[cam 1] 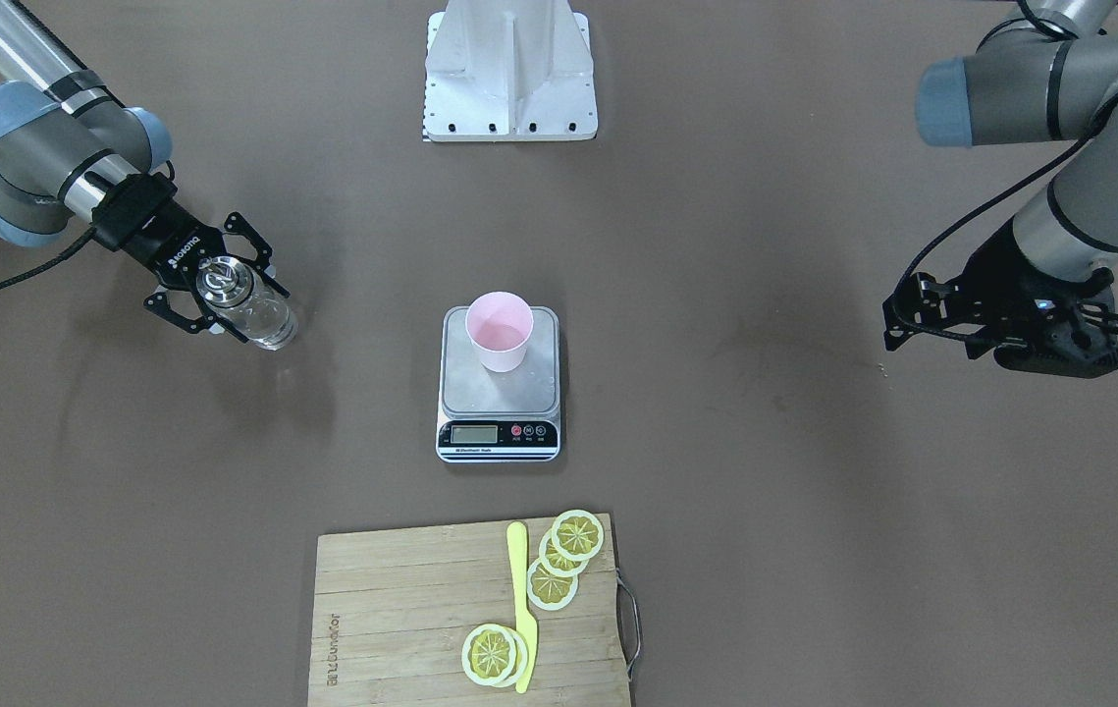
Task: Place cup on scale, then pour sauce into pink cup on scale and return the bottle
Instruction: 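Lift the bottle and carry it with the right gripper toward the cup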
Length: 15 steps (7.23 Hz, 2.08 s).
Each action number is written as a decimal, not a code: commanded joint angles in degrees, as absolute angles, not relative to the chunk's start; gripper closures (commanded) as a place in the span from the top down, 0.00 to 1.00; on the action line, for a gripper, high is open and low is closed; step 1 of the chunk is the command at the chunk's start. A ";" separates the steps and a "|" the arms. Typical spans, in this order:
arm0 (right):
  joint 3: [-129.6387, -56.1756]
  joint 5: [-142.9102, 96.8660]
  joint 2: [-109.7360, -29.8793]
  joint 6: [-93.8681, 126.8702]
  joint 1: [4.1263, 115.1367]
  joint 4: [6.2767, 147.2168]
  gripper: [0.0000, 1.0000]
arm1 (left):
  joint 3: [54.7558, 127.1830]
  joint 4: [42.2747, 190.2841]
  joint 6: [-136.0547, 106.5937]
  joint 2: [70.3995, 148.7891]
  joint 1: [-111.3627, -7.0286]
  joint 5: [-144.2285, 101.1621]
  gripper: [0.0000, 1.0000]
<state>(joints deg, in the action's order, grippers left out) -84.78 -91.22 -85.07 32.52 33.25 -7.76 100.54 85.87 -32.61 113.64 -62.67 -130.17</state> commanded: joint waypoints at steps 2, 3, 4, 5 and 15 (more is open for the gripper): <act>-86.91 -87.54 -82.71 32.78 33.31 -1.89 0.00 | 100.20 85.87 -32.52 113.64 -62.58 -130.17 0.90; -90.93 -85.45 -82.97 32.00 33.57 5.98 0.00 | 100.02 85.87 -32.43 113.64 -62.58 -130.17 0.90; -94.53 -84.91 -81.92 31.04 33.31 13.81 0.00 | 99.93 85.87 -32.43 113.64 -62.58 -130.17 0.90; -95.01 -83.95 -78.35 31.46 32.96 18.58 0.00 | 99.67 85.87 -32.43 113.64 -62.67 -130.17 0.90; -107.32 -50.45 -65.14 22.06 16.88 81.35 0.00 | 90.36 86.05 -2.61 109.70 -73.98 -130.25 0.97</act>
